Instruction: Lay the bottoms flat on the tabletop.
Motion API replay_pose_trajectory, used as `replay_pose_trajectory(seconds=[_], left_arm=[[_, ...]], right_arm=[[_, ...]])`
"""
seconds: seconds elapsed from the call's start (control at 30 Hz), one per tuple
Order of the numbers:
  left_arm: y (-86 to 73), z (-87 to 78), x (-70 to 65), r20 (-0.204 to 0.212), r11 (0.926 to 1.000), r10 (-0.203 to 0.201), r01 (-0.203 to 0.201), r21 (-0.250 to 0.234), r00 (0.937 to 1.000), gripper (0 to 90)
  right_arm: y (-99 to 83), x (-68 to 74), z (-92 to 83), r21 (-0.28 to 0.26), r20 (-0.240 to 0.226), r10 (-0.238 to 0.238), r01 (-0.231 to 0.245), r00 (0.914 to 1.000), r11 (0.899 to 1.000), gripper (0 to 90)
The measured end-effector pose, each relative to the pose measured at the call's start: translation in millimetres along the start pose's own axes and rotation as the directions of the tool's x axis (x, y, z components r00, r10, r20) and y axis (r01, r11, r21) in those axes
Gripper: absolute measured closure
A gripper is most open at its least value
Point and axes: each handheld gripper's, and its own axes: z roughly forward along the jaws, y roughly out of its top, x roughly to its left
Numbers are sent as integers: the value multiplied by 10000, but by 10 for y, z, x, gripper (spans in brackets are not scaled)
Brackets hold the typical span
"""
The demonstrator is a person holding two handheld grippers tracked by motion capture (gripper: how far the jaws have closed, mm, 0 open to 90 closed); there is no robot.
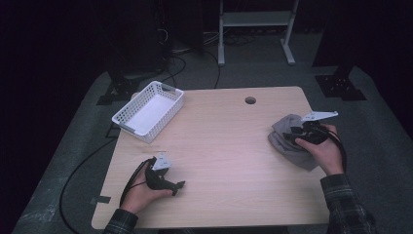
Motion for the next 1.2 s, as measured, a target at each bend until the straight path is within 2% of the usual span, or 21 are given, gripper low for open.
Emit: replay_pose_trajectory(seconds=[0.17,0.27,0.47,0.57,0.7,0.87,1.0,1.2], left_arm=[[0,0,-3,-9,10000,-19,19,-3,10000,0],[0,0,-3,-16,10000,-10,10,-4,10000,0],[-1,1,-4,-12,10000,-18,18,-11,10000,0],[-1,2,-4,-23,10000,-18,18,-20,10000,0],[-1,2,-5,-25,10000,-26,26,-19,10000,0],[0,2,-5,-26,10000,-29,29,-16,10000,0],[0,2,-5,-31,10000,-26,26,-17,10000,0],[0,3,-5,-28,10000,-35,35,-20,10000,0]], right_arm=[[-112,-63,141,415,65,188,-191,9998,9990,483],[-183,-84,264,804,16,236,-236,9997,9965,508],[-250,-97,385,1087,-102,249,-237,9996,9938,783],[-264,-108,400,1109,-172,355,-334,9992,9933,849],[-278,-126,403,1095,-343,485,-445,9982,9930,857],[-234,-112,337,796,-678,611,-557,9958,9953,859],[-167,-30,317,569,-993,564,-510,9935,9971,859],[-36,136,324,290,-1478,226,-185,9888,9994,860]])
